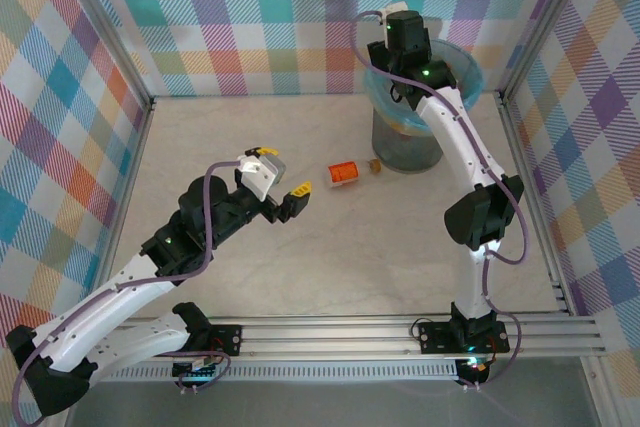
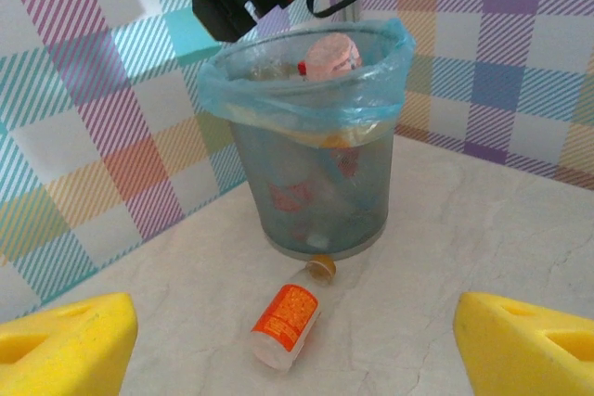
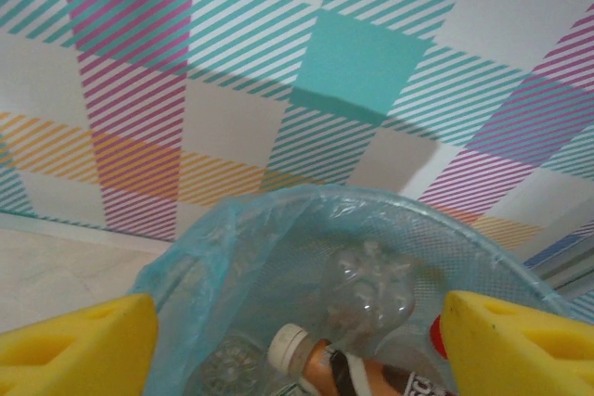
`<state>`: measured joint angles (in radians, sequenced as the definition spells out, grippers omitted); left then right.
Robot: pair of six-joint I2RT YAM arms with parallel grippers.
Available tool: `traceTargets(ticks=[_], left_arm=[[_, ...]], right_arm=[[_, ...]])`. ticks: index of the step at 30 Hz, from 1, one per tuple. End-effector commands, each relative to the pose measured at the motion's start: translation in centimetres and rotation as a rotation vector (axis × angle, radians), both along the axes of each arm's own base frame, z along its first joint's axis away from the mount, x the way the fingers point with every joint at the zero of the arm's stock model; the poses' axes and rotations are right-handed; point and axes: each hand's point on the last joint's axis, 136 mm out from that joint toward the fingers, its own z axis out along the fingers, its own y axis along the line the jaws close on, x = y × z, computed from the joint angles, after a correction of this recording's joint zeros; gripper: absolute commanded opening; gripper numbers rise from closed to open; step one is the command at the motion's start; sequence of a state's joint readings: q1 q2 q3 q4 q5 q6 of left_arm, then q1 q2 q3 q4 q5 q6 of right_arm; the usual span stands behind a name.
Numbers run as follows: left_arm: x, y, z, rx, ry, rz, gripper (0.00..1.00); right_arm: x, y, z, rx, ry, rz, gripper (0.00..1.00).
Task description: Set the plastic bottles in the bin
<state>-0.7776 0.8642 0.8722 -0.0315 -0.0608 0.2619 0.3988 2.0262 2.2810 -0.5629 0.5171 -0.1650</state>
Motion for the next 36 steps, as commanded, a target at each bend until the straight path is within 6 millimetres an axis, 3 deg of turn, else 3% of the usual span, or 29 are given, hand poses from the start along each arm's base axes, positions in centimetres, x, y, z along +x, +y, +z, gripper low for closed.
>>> traceTargets(ticks=[1, 10, 15, 22, 29, 32, 36], left_arm=[[0.7, 0.1, -0.8, 0.014, 0.052, 0.016, 0.89], [3.6, -0.9, -4.2, 0.089, 0.214, 0.019, 0.9], [6.3, -2.0, -6.8, 0.13, 0.303, 0.009, 0.9], [10.4, -4.0, -10.9, 0.183, 0.406, -0.021, 0.91], [13.6, -6.7, -15.9, 0.292, 0.496, -0.098, 0.89], [15.0, -7.6, -18.1, 0.343, 0.53, -0.107, 0.87], [15.4, -8.6, -20.6, 0.395, 0.569, -0.165, 0.87]], right_arm=[[-2.4, 0.9, 3.5, 0.147, -0.023, 0.059, 0.79], [-9.2, 3.1, 7.4, 0.368, -0.02, 0.265, 0.76], [-13.3, 4.5, 6.4, 0.443, 0.008, 0.376, 0.74], [-18.8, 4.3, 3.0, 0.474, 0.043, 0.464, 0.73], [-22.4, 2.8, -1.5, 0.473, 0.118, 0.455, 0.73], [-23.8, 2.0, -2.6, 0.486, 0.12, 0.446, 0.73], [-25.4, 1.6, -3.6, 0.504, 0.132, 0.452, 0.73]])
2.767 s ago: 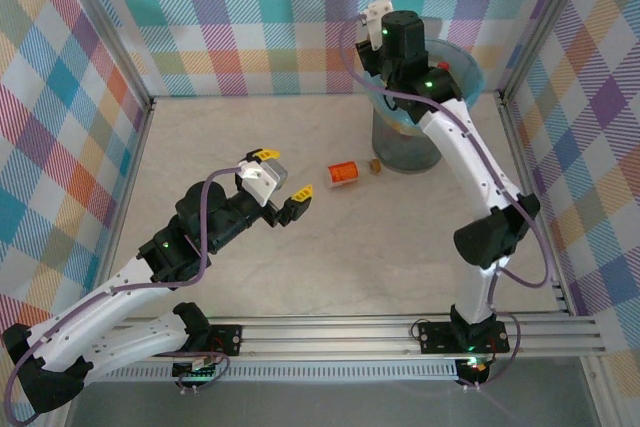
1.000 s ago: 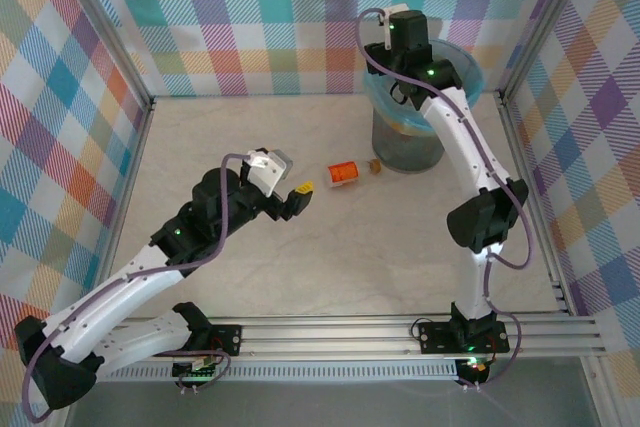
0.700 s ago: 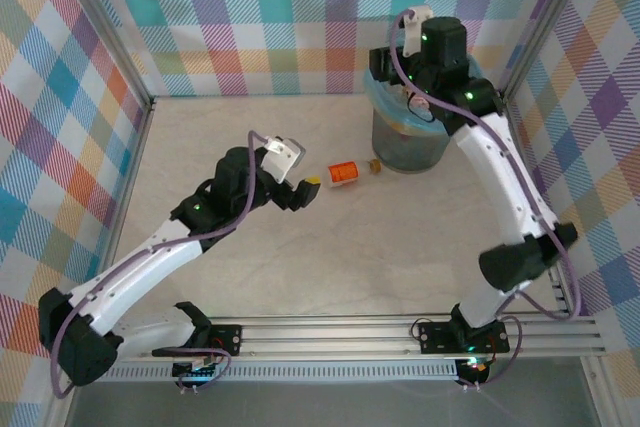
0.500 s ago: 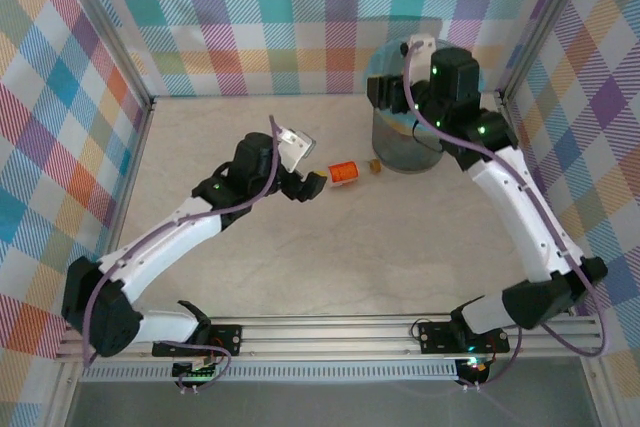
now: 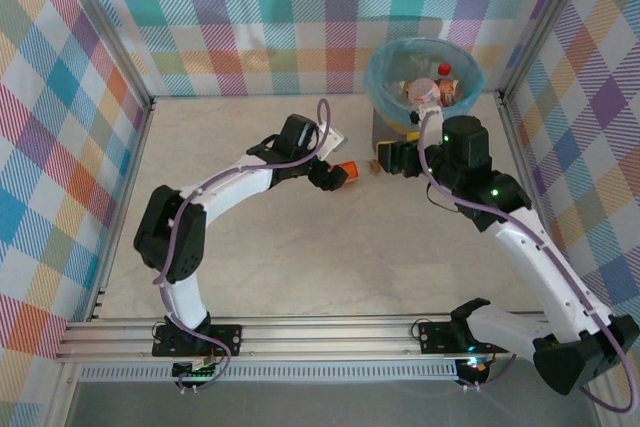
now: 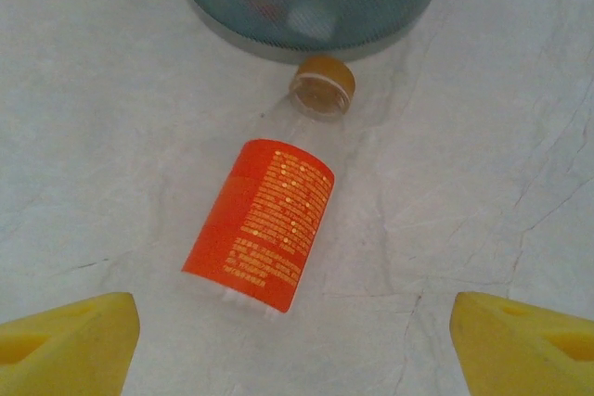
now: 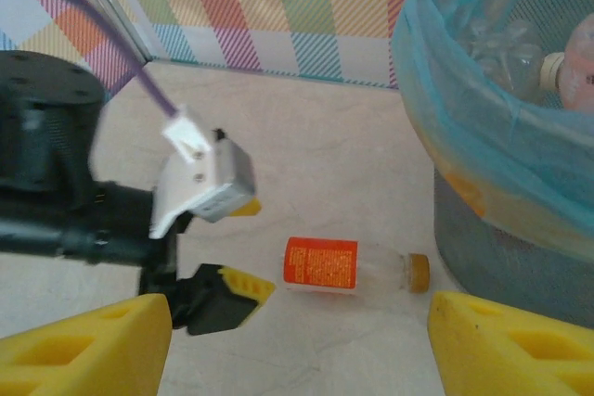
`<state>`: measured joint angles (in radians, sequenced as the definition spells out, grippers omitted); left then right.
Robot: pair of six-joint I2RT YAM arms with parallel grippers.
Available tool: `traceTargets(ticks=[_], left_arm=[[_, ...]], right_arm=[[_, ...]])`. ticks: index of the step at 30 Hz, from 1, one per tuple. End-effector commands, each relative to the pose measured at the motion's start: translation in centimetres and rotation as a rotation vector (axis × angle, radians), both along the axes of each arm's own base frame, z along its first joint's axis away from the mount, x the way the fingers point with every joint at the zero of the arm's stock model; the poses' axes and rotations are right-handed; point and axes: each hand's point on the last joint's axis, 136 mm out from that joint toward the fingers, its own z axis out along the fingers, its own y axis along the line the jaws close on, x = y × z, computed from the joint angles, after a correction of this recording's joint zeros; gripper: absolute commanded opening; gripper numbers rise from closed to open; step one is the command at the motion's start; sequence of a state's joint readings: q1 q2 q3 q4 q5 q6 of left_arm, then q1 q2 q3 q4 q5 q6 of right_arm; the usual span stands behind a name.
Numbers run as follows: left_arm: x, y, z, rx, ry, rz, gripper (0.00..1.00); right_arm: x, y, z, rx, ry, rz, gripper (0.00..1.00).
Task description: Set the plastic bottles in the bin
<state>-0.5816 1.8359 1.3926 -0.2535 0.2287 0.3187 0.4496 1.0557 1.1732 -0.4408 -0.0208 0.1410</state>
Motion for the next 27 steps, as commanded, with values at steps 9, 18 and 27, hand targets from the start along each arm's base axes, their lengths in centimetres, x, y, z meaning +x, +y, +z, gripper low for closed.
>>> traceTargets(ticks=[9, 18, 27], left_arm=[[1.6, -1.8, -5.4, 0.111, 0.119, -0.114, 0.86], [3.1, -2.0, -8.5, 0.186, 0.155, -0.107, 0.84], [2.9, -2.3, -9.9, 0.19, 0.177, -0.127, 0.72]], right_arm=[[-1.3, -1.0, 0.0, 0.005, -0.054, -0.013, 0.74], [-1.0, -0.2, -0.9, 0.02, -0.021, 0.012, 0.74], [-0.5, 0.1, -1.4, 0.014, -0.009, 0.012, 0.74]])
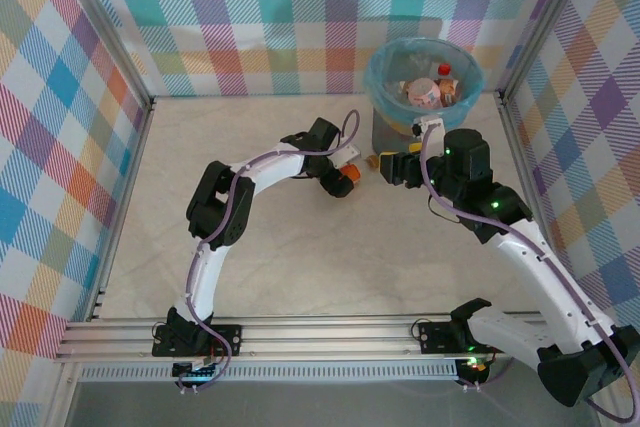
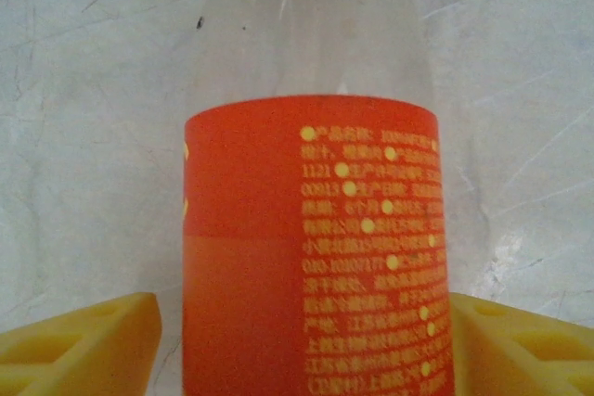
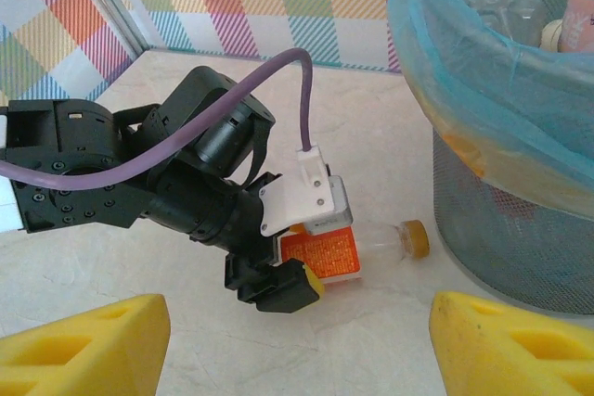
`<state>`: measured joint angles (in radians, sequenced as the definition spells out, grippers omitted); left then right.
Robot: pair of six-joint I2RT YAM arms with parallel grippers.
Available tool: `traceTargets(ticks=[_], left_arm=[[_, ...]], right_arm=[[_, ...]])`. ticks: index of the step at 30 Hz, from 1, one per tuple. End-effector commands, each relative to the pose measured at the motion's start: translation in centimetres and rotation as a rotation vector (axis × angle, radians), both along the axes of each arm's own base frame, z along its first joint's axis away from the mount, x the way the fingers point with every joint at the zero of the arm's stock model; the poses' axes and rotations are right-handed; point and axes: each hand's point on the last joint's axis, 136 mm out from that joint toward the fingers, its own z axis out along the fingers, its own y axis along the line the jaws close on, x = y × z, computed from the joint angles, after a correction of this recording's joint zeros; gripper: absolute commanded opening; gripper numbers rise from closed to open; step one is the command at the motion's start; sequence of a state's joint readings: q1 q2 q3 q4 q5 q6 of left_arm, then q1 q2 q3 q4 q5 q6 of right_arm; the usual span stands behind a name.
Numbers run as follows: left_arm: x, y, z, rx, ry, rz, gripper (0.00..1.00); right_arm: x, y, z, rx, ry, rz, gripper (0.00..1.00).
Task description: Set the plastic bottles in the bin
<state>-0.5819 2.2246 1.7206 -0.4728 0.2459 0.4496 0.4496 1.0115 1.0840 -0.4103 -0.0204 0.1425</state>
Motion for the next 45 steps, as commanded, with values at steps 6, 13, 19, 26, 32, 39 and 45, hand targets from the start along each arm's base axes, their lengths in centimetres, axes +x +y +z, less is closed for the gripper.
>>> traceTargets(ticks=[6, 13, 19, 26, 32, 39, 45], left_arm=[[0.0, -0.3, 1.0, -0.017, 0.005, -0.023, 0.62], [0.0, 0.1, 3.3, -0.039, -0.043, 0.0, 0.59], [-1.0, 1.0, 6.5, -0.096, -0.096, 0.047, 0.58], [-3.3, 2.9, 10.4, -0.162, -0.166, 0.106, 0.58], [-5.8, 5.2, 14.9, -0.234, -0.262, 0.151, 0.58], [-9.8, 6.9, 20.8, -0.376, -0.35, 0.14, 0.57], [-13.5, 7.0, 25.7, -0.545, -0.41, 0.063, 0.58]], right_arm=[[0.2, 0.1, 1.0, 0.004, -0.042, 0.003, 0.74], [0.0, -0.2, 2.5, 0.002, -0.072, -0.001, 0.74], [-0.7, -0.4, 3.2, 0.027, -0.076, 0.001, 0.74], [-1.4, -0.3, 5.3, 0.058, -0.104, 0.016, 0.73], [-1.7, 0.2, 7.1, 0.107, -0.115, 0.04, 0.73], [-1.6, 2.5, 7.9, 0.21, -0.031, 0.122, 0.73], [-1.0, 6.1, 8.8, 0.345, 0.071, 0.257, 0.73]])
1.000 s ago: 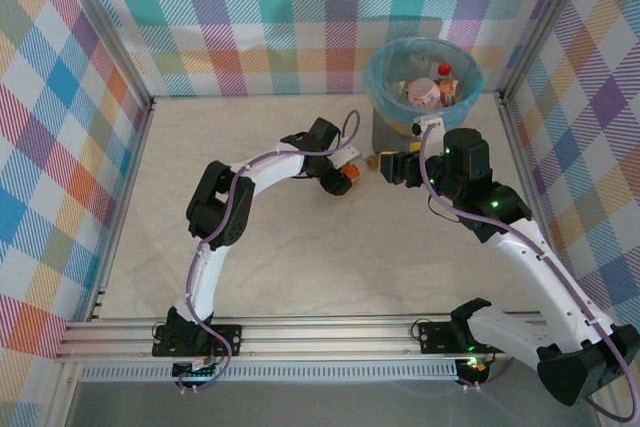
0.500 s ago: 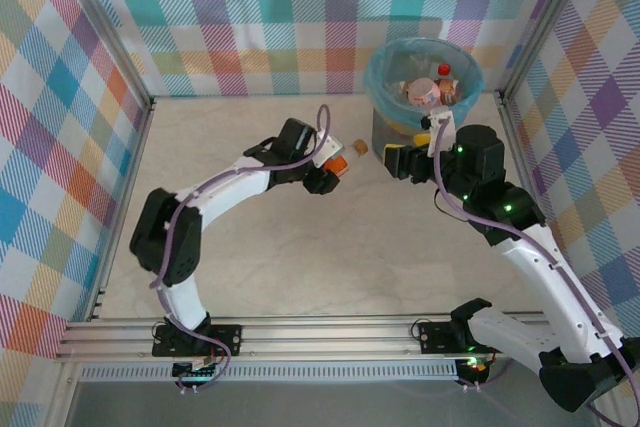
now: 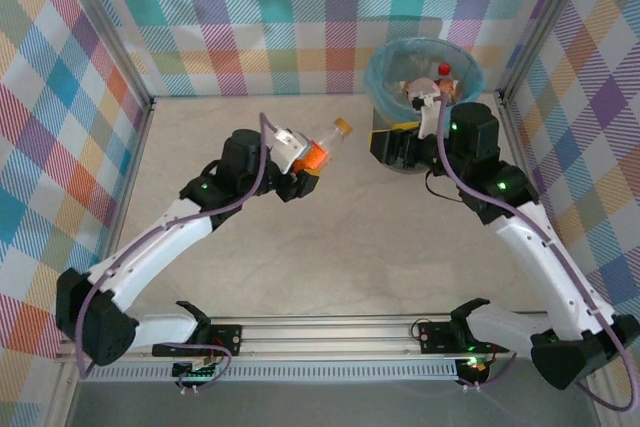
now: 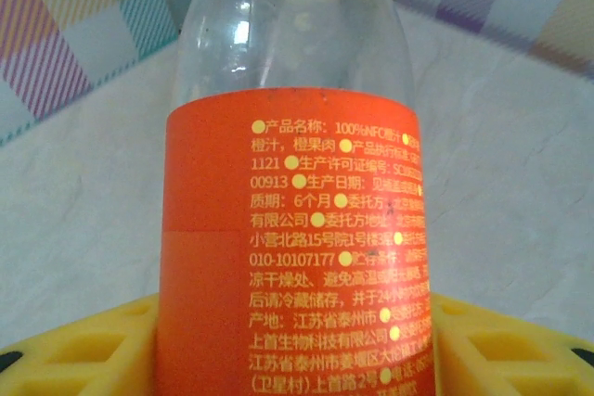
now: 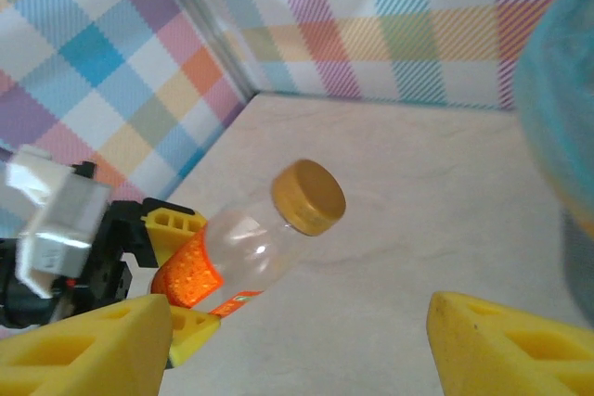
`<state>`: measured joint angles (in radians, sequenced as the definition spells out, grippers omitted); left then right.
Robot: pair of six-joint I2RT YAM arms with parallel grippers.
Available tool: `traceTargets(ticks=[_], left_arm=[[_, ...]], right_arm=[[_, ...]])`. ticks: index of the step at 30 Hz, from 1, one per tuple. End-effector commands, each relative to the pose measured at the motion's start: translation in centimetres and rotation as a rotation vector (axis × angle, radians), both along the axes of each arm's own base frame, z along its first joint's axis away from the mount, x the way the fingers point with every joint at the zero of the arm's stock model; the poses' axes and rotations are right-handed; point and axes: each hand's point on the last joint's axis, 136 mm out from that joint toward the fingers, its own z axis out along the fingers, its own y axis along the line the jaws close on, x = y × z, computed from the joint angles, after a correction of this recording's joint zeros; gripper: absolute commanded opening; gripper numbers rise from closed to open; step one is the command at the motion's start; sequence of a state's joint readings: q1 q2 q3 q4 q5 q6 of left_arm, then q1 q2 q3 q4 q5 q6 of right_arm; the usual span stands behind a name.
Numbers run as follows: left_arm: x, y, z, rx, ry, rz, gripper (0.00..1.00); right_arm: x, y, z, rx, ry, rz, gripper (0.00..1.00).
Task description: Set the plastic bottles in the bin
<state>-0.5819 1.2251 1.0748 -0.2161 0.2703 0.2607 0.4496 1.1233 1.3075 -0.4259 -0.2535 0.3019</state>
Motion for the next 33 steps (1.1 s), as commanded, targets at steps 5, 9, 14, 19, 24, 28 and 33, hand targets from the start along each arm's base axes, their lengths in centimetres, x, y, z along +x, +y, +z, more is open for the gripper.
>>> traceTargets(ticks=[5, 9, 14, 19, 24, 28, 33], left_arm=[[-2.8, -0.5, 4.4, -0.164, -0.073, -0.094, 0.58], [-3.4, -0.7, 4.7, -0.178, -0.073, -0.112, 0.58], [-3.9, -1.1, 4.8, -0.191, -0.064, -0.138, 0.58], [-4.0, -1.3, 5.2, -0.208, -0.069, -0.148, 0.58], [-3.8, -1.4, 5.6, -0.213, -0.075, -0.144, 0.59], [-3.5, -1.5, 5.4, -0.212, -0.07, -0.141, 0.59], [-3.3, -1.7, 5.5, -0.213, -0.072, -0.139, 0.59]], right_arm=[[0.3, 3.6, 3.1, 0.193, 0.078, 0.144, 0.74], [1.3, 4.3, 2.9, 0.223, 0.112, 0.152, 0.75], [1.7, 5.5, 2.6, 0.259, 0.151, 0.195, 0.75], [1.8, 6.5, 2.0, 0.261, 0.192, 0.232, 0.74], [1.6, 6.8, 1.9, 0.265, 0.206, 0.252, 0.67], [1.4, 7.1, 2.2, 0.28, 0.207, 0.278, 0.65], [1.5, 7.3, 2.1, 0.275, 0.217, 0.29, 0.59]])
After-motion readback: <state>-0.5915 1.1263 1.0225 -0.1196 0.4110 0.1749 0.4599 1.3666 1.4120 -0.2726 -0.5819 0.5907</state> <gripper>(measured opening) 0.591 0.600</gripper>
